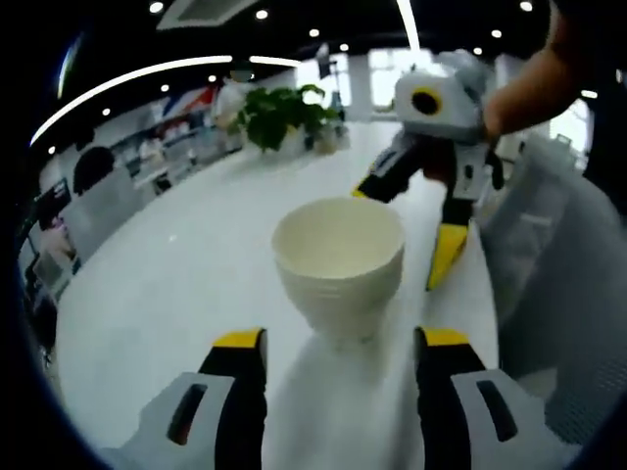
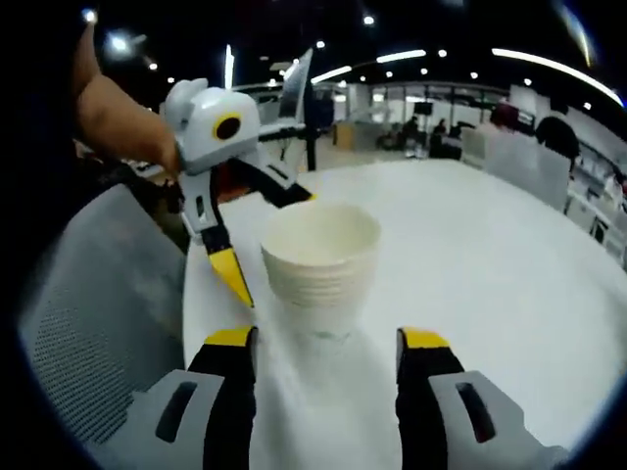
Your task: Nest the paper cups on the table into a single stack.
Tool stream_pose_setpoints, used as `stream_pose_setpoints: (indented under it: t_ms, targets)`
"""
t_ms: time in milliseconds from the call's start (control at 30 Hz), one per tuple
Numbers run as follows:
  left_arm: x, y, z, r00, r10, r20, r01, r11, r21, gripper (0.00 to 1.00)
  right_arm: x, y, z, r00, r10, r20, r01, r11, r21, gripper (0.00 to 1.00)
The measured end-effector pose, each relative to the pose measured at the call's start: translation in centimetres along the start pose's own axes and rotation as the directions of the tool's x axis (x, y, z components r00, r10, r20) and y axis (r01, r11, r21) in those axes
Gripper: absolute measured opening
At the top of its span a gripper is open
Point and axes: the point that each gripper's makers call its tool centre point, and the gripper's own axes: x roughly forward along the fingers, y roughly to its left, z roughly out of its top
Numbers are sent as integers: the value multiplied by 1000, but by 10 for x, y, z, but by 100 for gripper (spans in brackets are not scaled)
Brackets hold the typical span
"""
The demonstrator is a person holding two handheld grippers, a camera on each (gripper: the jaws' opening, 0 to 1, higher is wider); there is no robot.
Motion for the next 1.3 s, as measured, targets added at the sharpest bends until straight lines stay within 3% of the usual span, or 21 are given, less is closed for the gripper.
stream_pose_setpoints:
  t_ms: [100,200,467,600,767,1067,1300]
  targets:
    - [4,-3,1,1000,-31,-5,31,999,32,54,6,-1,5,1000,25,4,-25,1000,1,48]
    - [5,-3,2,999,-46,-7,46,997,64,33,10,6,8,996,85,1,-85,996,21,32]
    - [7,25,15,999,-48,12,47,997,68,33,12,-19,24,997,76,18,-76,997,14,32]
    - [15,53,24,998,-65,5,64,995,77,32,20,-50,37,996,84,17,-84,996,7,31]
    - [34,105,37,999,-52,-9,52,995,80,32,34,-99,53,997,72,21,-72,997,-6,31]
    - [69,182,45,999,-39,-11,40,997,60,31,64,-177,67,998,55,10,-55,998,5,31]
    - [87,219,48,999,-33,-26,34,998,43,31,79,-216,75,999,37,7,-37,999,4,30]
